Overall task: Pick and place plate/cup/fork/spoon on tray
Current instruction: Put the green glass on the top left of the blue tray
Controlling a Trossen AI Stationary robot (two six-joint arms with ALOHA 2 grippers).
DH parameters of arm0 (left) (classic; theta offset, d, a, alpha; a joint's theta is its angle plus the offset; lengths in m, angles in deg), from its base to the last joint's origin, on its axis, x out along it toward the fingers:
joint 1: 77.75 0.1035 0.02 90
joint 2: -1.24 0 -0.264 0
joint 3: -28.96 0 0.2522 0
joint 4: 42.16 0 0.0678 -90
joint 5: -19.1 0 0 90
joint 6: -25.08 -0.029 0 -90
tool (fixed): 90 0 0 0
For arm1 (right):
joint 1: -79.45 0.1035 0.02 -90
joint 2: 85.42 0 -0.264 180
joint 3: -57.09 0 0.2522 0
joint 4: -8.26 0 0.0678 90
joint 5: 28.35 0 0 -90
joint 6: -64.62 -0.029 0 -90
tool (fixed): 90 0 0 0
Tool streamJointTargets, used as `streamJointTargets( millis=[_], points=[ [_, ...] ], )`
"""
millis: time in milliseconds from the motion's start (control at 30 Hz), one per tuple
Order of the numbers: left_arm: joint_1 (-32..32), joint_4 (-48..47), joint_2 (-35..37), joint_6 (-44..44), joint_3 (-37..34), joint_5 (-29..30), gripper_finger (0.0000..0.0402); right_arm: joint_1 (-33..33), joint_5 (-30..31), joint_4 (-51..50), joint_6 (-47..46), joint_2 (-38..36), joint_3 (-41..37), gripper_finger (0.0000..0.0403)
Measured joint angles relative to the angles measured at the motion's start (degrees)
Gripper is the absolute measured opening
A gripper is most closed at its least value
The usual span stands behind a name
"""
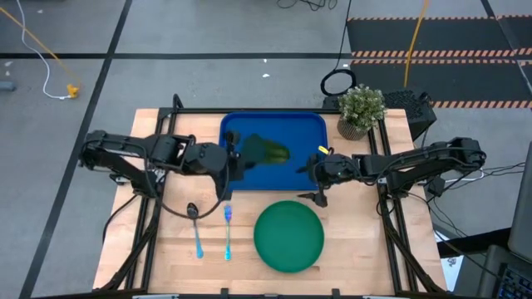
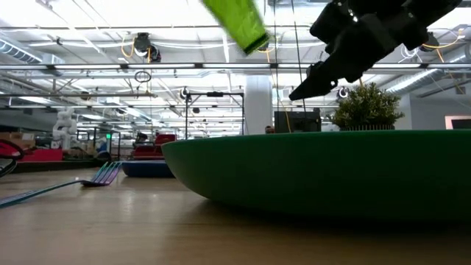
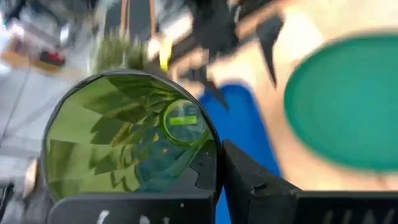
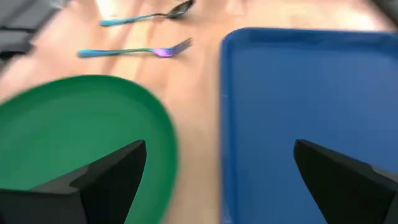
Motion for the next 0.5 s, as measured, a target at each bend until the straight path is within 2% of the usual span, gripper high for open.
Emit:
streamJointTargets(
  millis=[267,500],
  points=[
    [7.65,-1.12,0.43,0.77,0.03,0.76,0.0007,0.09,9.59,-2.32,7.72,-0.88,0.0,0.04],
    [17.19,-0.87,0.42,1.75,-1.0,0.76,0.001,0.09,11.02,-4.94,9.14,-1.65,0.0,0.04]
  ],
)
